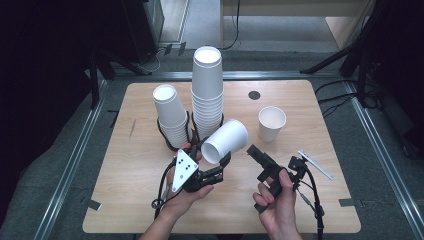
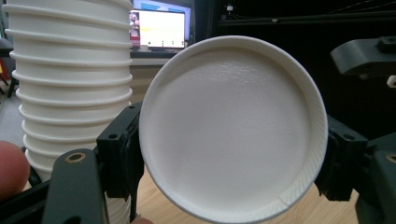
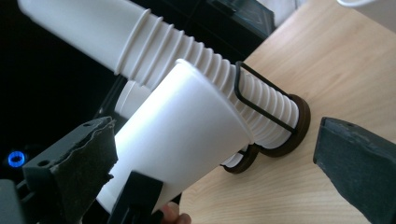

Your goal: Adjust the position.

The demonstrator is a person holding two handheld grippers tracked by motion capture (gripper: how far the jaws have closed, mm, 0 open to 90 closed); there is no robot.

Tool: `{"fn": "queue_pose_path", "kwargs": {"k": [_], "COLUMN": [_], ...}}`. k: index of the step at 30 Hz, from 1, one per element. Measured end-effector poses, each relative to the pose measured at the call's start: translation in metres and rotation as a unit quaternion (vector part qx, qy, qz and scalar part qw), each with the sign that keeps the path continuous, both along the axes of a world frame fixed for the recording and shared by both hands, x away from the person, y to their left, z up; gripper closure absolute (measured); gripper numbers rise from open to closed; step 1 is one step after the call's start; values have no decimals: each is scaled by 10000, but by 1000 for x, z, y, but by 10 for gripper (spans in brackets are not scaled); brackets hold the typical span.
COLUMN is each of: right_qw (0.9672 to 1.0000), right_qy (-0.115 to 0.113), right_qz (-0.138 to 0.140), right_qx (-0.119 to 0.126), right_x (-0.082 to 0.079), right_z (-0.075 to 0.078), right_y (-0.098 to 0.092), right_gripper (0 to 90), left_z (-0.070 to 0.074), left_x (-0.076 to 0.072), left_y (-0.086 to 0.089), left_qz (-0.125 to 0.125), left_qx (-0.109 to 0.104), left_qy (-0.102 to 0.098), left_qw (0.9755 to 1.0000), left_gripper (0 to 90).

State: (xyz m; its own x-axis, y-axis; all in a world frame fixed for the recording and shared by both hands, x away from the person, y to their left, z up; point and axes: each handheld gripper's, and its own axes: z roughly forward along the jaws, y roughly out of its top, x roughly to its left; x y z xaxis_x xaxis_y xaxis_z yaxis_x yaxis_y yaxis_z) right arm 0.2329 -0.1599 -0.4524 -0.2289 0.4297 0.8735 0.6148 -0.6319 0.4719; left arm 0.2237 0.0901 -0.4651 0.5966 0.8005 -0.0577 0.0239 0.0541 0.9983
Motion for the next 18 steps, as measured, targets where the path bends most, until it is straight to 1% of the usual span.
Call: {"fn": "queue_pose_path", "kwargs": {"k": [1, 2, 3, 4, 6, 9, 11, 13, 15, 17, 18], "right_qw": [9999, 9994, 9988, 9976, 9953, 9906, 9869, 9808, 9762, 9704, 9693], "right_qy": [92, 215, 317, 496, 673, 940, 1064, 1284, 1408, 1558, 1579], "right_qz": [-49, -30, -8, -28, -38, -46, -36, -31, -37, -44, -81], "right_qx": [68, 255, 361, 483, 695, 989, 1212, 1467, 1651, 1845, 1885], "right_x": [1, 2, 3, 4, 6, 10, 12, 13, 14, 15, 15], "right_z": [-1, -1, -1, -2, -3, -4, -5, -6, -6, -7, -7], "right_y": [1, 2, 3, 5, 8, 14, 17, 20, 23, 25, 26], "right_gripper": [0, 0, 0, 0, 0, 0, 0, 0, 0, 0, 0], "left_z": [0, 0, 0, 0, 0, -1, -1, -1, -1, -1, -1], "left_x": [0, 0, -1, -1, -1, -2, -2, -2, -3, -3, -3], "left_y": [0, -1, -1, -1, -2, -3, -3, -3, -3, -3, -3], "left_qz": [-10, -13, -16, -12, -44, -56, -68, -64, -72, -64, -64], "left_qx": [-2, -7, -9, 3, -3, 40, 38, 48, 67, 73, 76], "left_qy": [-7, -23, -35, -48, -54, -107, -127, -155, -177, -197, -201], "left_qw": [10000, 10000, 10000, 10000, 10000, 9999, 9999, 9998, 9998, 9998, 9997], "left_gripper": [244, 244, 244, 244, 244, 244, 244, 244, 244, 244, 244]}}
